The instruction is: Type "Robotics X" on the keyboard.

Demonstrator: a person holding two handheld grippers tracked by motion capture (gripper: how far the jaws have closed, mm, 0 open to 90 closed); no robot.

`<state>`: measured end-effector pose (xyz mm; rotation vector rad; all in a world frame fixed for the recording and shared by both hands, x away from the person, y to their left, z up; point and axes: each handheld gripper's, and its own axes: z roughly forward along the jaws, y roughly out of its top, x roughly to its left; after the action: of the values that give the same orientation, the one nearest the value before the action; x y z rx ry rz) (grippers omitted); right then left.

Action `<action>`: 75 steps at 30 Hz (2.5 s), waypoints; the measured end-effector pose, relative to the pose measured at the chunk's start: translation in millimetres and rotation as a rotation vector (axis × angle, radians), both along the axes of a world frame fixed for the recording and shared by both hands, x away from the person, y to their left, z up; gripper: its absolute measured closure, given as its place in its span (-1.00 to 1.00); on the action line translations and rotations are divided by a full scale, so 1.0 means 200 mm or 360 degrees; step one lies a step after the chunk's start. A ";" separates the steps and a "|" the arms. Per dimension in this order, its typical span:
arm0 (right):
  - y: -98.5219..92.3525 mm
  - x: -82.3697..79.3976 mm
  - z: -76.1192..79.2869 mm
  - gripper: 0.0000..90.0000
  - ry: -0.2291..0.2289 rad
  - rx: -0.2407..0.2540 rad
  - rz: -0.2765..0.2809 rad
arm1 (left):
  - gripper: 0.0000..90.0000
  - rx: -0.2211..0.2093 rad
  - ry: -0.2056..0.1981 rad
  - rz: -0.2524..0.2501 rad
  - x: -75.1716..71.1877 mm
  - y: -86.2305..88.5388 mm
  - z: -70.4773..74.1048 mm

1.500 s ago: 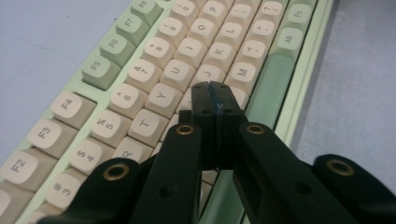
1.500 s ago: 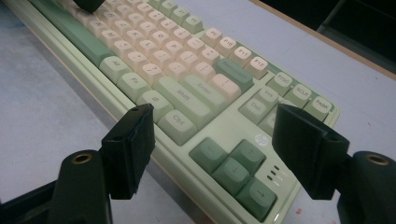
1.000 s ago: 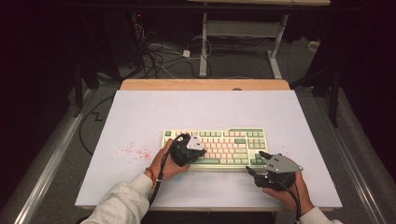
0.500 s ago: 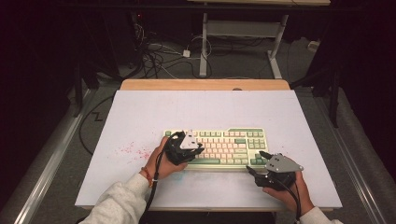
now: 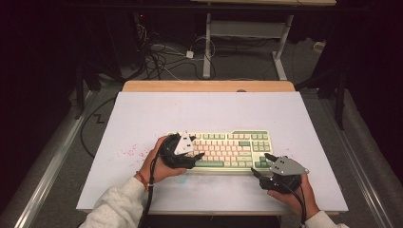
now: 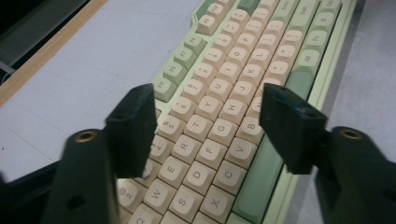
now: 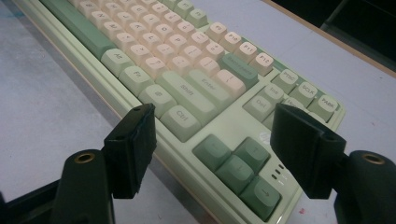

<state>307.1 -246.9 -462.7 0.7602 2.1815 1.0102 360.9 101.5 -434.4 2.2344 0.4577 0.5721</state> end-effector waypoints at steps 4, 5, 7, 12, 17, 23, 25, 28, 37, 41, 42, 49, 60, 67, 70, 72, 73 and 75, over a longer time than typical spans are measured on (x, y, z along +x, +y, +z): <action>0.00 0.00 0.00 -0.29 0.0000 -0.0001 0.0002 | -0.49 -0.0043 -0.0026 0.0040 -0.01 0.05 0.01; 0.00 0.00 0.00 -0.29 0.0000 0.0000 0.0000 | -0.52 -0.0049 -0.0031 0.0047 -0.02 0.06 0.01; 0.00 0.00 0.00 -0.29 0.0003 0.0001 -0.0004 | -0.54 -0.0062 -0.0056 0.0065 -0.03 0.09 0.01; 0.00 0.01 0.00 -0.30 0.0001 0.0005 -0.0004 | -0.59 -0.0057 -0.0110 0.0115 -0.05 0.15 0.01; -0.01 0.00 0.01 -0.30 -0.0010 0.0022 -0.0017 | -0.59 -0.0011 -0.0147 0.0171 -0.09 0.22 -0.01; -0.02 0.01 0.02 -0.28 0.0010 0.0062 -0.0014 | -0.59 -0.0049 -0.0101 0.0240 -0.11 0.32 -0.06; -0.02 0.02 0.03 -0.27 0.0063 0.0140 -0.0002 | -0.59 -0.0058 -0.0077 0.0264 -0.12 0.35 -0.08; -0.01 0.03 0.04 -0.24 0.0072 0.0160 -0.0010 | -0.59 -0.0049 -0.0049 0.0289 -0.12 0.39 -0.10; 0.07 0.09 0.10 0.18 0.0116 0.0135 0.0048 | -0.59 -0.0048 0.0017 0.0342 -0.18 0.49 -0.14; 0.12 0.13 0.11 0.43 0.0156 0.0108 0.0080 | -0.60 -0.0042 0.0037 0.0367 -0.21 0.52 -0.15; 0.14 0.14 0.12 0.53 0.0159 0.0099 0.0106 | -0.59 -0.0053 0.0043 0.0375 -0.22 0.53 -0.16; 0.27 0.22 0.14 1.00 0.0147 0.0032 0.0219 | -0.59 -0.0062 0.0080 0.0380 -0.23 0.54 -0.18; 0.42 0.35 0.16 1.00 0.0178 -0.0041 0.0280 | -0.59 -0.0041 0.0119 0.0389 -0.21 0.55 -0.20; 0.45 0.40 0.14 1.00 0.0216 -0.0077 0.0271 | -0.59 -0.0012 0.0136 0.0390 -0.20 0.55 -0.21; 0.46 0.42 0.14 1.00 0.0218 -0.0085 0.0270 | -0.59 -0.0012 0.0141 0.0389 -0.20 0.55 -0.21; 0.46 0.43 0.14 1.00 0.0224 -0.0099 0.0260 | -0.59 -0.0011 0.0140 0.0383 -0.20 0.54 -0.21; 0.47 0.43 0.13 1.00 0.0233 -0.0099 0.0261 | -0.59 -0.0017 0.0141 0.0385 -0.20 0.54 -0.21; 0.47 0.43 0.13 1.00 0.0241 -0.0097 0.0262 | -0.59 -0.0021 0.0147 0.0386 -0.20 0.54 -0.21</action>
<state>393.6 -153.1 -436.3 0.6563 2.4267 0.9891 321.6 209.9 -476.7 2.2146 0.7850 0.5887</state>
